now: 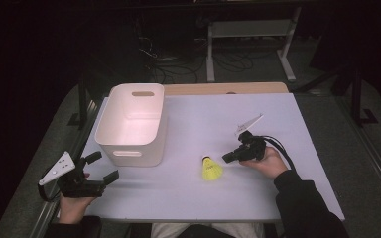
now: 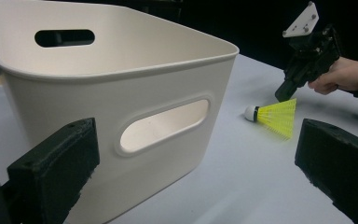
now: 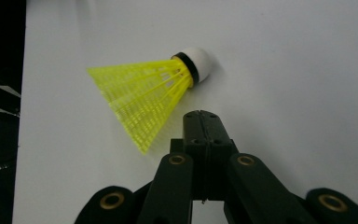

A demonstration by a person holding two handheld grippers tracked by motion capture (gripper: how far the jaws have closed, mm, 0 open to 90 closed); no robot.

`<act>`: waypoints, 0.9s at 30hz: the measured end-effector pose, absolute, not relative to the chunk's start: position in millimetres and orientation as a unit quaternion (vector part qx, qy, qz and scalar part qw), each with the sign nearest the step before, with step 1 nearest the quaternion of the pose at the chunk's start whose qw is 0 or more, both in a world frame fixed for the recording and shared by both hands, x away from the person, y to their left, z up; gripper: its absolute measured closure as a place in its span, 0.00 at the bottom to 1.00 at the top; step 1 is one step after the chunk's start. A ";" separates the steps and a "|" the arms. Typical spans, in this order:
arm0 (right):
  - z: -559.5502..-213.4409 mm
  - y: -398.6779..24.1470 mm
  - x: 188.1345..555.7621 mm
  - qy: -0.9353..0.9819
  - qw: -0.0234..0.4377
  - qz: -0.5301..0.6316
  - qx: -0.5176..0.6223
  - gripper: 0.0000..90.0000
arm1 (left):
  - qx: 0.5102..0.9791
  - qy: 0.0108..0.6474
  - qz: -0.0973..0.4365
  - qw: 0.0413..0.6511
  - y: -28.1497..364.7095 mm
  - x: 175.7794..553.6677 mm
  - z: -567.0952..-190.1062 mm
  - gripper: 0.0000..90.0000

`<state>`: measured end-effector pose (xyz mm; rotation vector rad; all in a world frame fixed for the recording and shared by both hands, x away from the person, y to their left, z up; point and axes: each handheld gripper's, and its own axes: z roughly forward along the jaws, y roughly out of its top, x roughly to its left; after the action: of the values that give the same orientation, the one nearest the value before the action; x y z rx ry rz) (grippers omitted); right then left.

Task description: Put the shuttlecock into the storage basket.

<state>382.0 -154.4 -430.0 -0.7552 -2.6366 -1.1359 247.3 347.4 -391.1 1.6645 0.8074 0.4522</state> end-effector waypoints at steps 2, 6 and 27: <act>-431.1 -150.2 377.8 -0.889 0.087 -0.375 -0.250 0.99 | 0.712 0.345 0.193 0.580 347.3 247.4 -391.1 0.00; -430.9 -145.1 373.1 -0.888 0.094 -0.378 -0.244 0.99 | 0.712 0.345 0.194 0.580 347.5 247.1 -391.0 0.00; -435.1 -108.5 365.0 -0.900 0.110 -0.371 -0.202 0.99 | 0.712 0.345 0.193 0.581 347.6 246.8 -390.9 0.00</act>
<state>365.0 -108.5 -435.1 -0.5942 -2.6445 -1.0900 246.8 347.6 -390.9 1.6636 0.8054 0.4511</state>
